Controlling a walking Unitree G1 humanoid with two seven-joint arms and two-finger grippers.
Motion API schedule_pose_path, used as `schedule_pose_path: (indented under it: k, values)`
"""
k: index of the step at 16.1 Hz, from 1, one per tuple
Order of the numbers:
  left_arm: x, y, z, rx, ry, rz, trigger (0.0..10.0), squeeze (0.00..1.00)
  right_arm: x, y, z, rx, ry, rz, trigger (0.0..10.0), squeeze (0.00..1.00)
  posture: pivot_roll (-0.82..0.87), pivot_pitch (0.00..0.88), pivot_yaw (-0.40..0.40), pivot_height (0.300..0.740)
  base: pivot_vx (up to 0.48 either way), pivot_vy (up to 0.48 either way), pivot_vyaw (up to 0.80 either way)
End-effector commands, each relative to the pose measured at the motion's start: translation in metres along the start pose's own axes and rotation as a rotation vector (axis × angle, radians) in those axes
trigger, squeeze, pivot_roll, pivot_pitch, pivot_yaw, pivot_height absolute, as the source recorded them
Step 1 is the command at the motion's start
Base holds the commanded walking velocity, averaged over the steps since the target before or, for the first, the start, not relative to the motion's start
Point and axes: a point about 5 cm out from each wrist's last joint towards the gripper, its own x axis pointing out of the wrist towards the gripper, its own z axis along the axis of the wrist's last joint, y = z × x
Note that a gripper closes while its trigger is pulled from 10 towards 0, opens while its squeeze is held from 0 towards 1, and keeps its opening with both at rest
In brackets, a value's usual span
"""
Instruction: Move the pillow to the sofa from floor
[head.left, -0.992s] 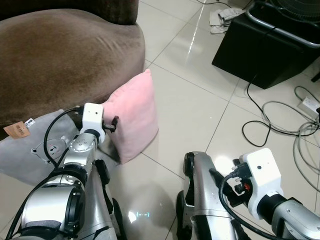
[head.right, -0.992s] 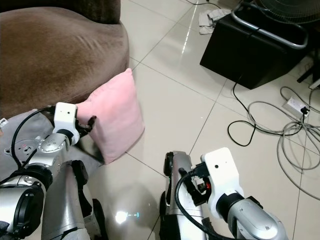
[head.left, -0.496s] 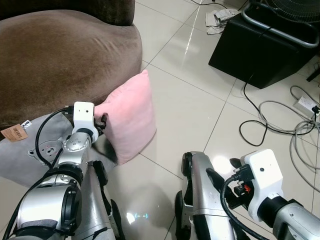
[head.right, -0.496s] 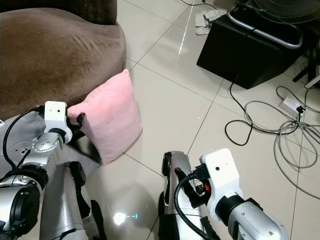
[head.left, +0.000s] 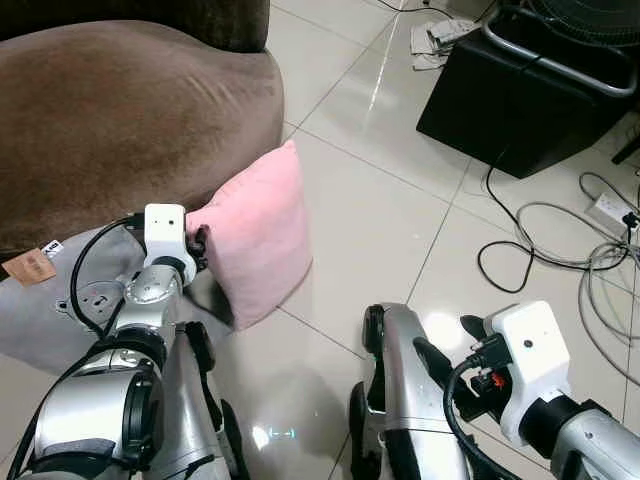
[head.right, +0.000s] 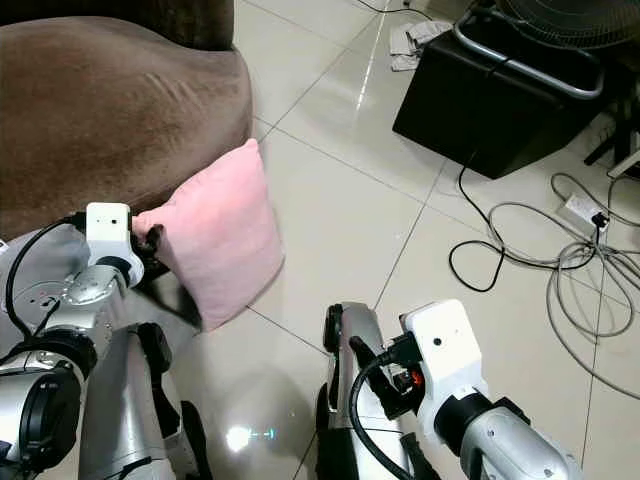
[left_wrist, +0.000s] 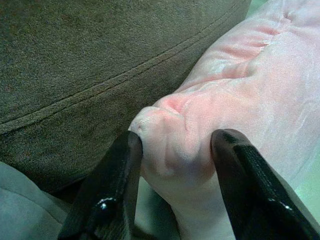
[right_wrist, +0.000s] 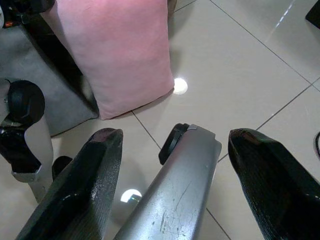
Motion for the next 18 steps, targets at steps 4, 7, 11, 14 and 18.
schedule_pose_path:
  k: [4,7,11,14,18]
  values:
    - [-0.001,-0.003,-0.006,-0.007,0.020,-0.019,0.0,0.00,-0.006,0.000,0.003,-0.017,-0.022,-0.004,10.0,0.00,-0.29,0.217,-0.121,0.468,0.000,0.000,0.00]
    - [-0.001,-0.003,-0.006,-0.013,0.018,-0.026,0.0,0.00,-0.007,0.000,0.002,-0.017,-0.021,-0.004,10.0,0.00,-0.29,0.214,-0.123,0.468,0.000,0.000,0.00]
    - [-0.002,-0.002,-0.006,-0.018,0.016,-0.030,0.0,0.00,-0.007,0.001,0.001,-0.015,-0.022,-0.006,10.0,0.00,-0.29,0.208,-0.121,0.468,0.000,0.000,0.00]
    - [-0.002,-0.004,-0.006,-0.045,0.006,-0.047,0.0,0.00,-0.004,-0.001,-0.002,-0.007,-0.010,-0.014,10.0,0.00,-0.28,0.192,-0.121,0.468,0.000,0.000,0.00]
    - [-0.003,-0.019,-0.005,-0.121,-0.062,-0.105,0.0,0.00,0.014,-0.017,-0.015,0.016,0.001,-0.064,10.0,0.00,-0.21,0.157,-0.086,0.468,0.000,0.000,0.00]
